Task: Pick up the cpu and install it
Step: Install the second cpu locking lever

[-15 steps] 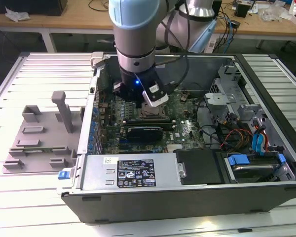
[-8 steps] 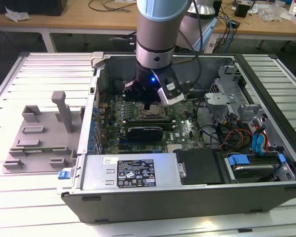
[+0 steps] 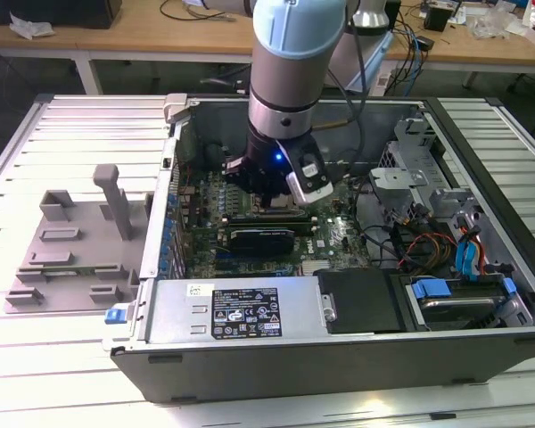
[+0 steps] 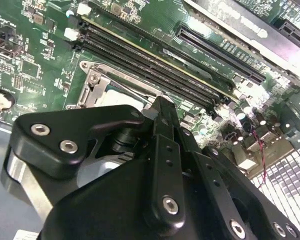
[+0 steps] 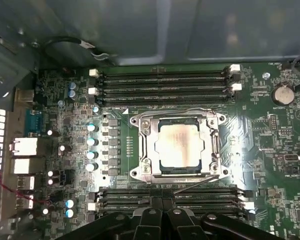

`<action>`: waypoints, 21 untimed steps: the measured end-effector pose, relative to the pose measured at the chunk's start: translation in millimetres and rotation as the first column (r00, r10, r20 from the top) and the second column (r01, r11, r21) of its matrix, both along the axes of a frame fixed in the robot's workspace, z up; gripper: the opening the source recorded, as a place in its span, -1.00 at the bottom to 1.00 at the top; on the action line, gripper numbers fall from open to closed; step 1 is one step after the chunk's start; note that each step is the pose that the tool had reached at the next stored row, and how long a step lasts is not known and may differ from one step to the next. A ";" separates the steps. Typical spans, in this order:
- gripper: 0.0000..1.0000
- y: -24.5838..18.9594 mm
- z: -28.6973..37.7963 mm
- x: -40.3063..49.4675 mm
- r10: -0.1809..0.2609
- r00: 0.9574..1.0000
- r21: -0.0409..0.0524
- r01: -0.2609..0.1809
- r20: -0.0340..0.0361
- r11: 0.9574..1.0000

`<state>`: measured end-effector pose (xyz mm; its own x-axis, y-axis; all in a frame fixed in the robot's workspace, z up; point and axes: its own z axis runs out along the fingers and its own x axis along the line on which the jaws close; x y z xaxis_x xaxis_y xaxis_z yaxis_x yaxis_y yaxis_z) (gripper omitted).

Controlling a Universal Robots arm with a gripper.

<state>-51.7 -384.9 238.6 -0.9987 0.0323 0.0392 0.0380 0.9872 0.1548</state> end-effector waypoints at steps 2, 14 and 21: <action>-0.79 0.0 -2.3 -0.7 0.000 1.000 0.001 0.000 0.000 1.000; -0.79 0.1 -20.3 -16.1 -0.007 1.000 0.021 0.007 0.000 1.000; -0.79 0.0 -30.7 -21.4 -0.010 1.000 0.058 0.010 0.000 0.998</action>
